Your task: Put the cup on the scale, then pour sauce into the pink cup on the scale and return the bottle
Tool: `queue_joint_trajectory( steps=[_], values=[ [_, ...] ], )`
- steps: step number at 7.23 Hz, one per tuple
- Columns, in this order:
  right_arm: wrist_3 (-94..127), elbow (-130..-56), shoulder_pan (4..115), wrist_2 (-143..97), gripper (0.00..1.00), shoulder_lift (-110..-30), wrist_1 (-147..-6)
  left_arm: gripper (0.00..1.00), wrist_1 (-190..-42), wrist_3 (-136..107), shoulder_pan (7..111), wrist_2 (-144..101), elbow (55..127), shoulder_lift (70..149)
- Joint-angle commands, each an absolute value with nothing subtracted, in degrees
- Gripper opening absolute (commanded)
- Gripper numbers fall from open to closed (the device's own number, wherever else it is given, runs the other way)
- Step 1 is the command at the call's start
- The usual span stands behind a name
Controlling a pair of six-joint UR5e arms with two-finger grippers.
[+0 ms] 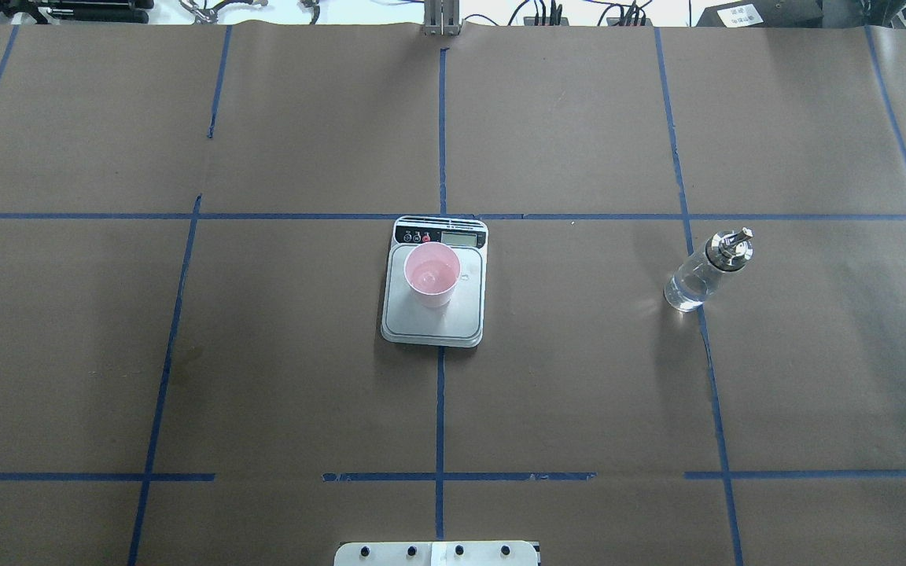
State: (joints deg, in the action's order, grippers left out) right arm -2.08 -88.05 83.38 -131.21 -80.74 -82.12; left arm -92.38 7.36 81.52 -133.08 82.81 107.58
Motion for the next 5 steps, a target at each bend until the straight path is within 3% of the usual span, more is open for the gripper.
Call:
queue_joint_trajectory(
  steps=[1, 2, 4, 5],
  values=[
    [-12.63, -88.41, 88.22, -139.26, 1.0, -79.36, -94.27, 1.0, -92.1, 6.86, 82.09, -140.32, 82.01, 101.89],
    [-13.0, -89.2, 89.63, -139.74, 1.0, -77.97, -97.35, 1.0, -91.67, 2.59, 83.22, -140.45, 85.66, 101.08],
    [-13.8, -89.3, 88.69, -138.52, 1.0, -77.78, -97.47, 1.0, -91.41, -1.84, 86.82, -140.62, 102.5, 88.37],
    [-14.23, -89.82, 88.77, -137.65, 1.0, -77.78, -97.47, 1.0, -90.71, -1.85, 87.88, -139.93, 104.74, 87.37]
  ],
)
